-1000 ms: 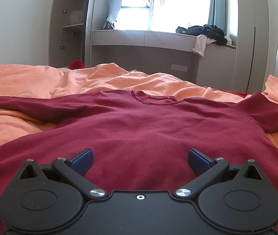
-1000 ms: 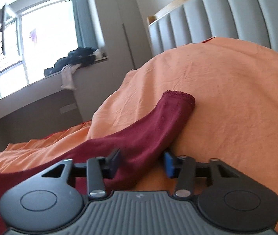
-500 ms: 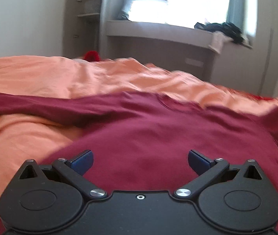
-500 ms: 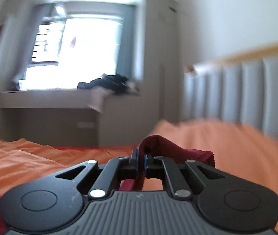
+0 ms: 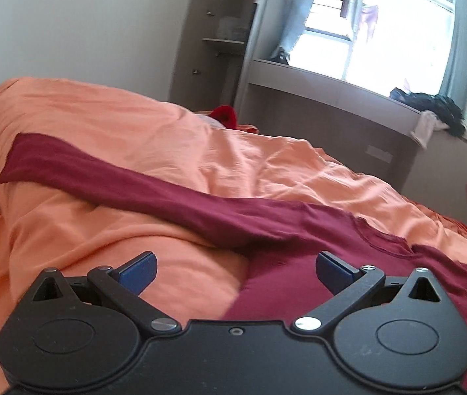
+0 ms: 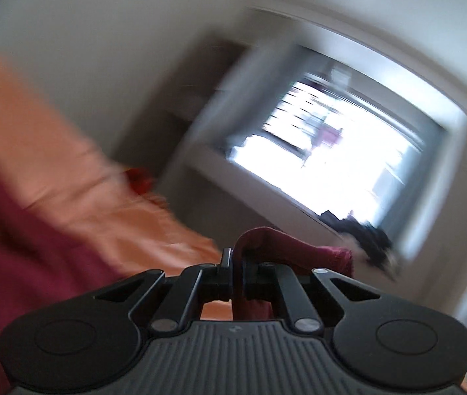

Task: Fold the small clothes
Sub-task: 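Grasp the sleeve cuff with the right gripper and lift it, then lay the sleeve across the shirt body and open the right gripper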

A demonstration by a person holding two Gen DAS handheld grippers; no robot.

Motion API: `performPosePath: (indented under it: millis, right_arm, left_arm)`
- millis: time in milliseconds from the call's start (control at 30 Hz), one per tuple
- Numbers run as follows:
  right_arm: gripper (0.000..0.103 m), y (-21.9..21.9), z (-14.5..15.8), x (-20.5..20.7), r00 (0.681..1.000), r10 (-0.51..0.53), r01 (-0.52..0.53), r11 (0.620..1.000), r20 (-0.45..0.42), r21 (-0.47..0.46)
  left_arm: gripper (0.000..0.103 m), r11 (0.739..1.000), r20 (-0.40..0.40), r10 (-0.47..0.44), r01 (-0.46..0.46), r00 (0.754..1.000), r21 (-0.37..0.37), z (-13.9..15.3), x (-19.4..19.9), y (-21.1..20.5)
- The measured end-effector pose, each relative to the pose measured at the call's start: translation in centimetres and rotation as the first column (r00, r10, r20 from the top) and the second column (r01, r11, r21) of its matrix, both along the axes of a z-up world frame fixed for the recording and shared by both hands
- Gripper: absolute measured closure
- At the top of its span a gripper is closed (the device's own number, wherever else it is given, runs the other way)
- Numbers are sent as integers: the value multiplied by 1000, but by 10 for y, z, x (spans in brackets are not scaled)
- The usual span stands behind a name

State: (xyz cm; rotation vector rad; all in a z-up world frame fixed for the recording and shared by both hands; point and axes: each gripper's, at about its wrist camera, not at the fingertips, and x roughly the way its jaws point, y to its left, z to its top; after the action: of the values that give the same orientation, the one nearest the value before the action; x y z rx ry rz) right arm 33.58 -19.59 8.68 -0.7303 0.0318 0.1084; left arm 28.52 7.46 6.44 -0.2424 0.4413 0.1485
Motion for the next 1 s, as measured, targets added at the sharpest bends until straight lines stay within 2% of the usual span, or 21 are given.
performPosePath:
  millis: [67,200,333,467,500,567,633,700,733,867,933,1000]
  right_arm:
    - [98,33,-28,-4,994,80,-87,992,-77,-96]
    - [98,66,-72,-23,975,154,-190,953,-162,-238]
    - [98,79,-103,-41,971,162,-216,908,-175,-359]
    - [97,81,-129,-42,975,156,-213,868,-161,-449]
    - [95,79,-129,-43,973,158,-216,872,-166,-438]
    - [76,73,-124,-42,974,149,-205,901,-171,-382]
    - [39,63,-113,-44,977,138,-183,931,-161,-316]
    - [23,43,-95,-50,980,117,-154,960,-164,-234]
    - [18,33,-91,-52,981,99,-132,971,-168,-197]
    - [8,-20,-80,-75,986,-3,-12,996,-164,-92]
    - [5,-49,-80,-78,987,-95,87,994,-131,-62]
    - [5,-81,-83,-79,975,-185,184,983,-127,-18]
  left_arm:
    - [0,1000,-12,9,-9,1000,14,0,1,7]
    - [0,999,-22,18,-17,1000,30,0,1,15]
    - [0,1000,-18,1,-1,1000,14,-1,3,15]
    - [0,998,30,-50,51,998,-28,3,0,9]
    - [0,998,43,-58,59,997,-29,3,-2,6]
    - [0,997,53,-79,80,995,-23,3,-2,-2]
    - [0,994,39,-106,107,994,-20,1,2,-10]
    - [0,991,10,-130,131,991,-28,-4,7,-18]
    - [0,989,-2,-143,143,990,-32,-7,10,-21]
    - [0,984,-42,-178,177,983,-18,-16,15,-34]
    - [0,984,-51,-178,178,983,-6,-18,15,-39]
    - [0,982,-52,-189,190,981,9,-20,16,-44]
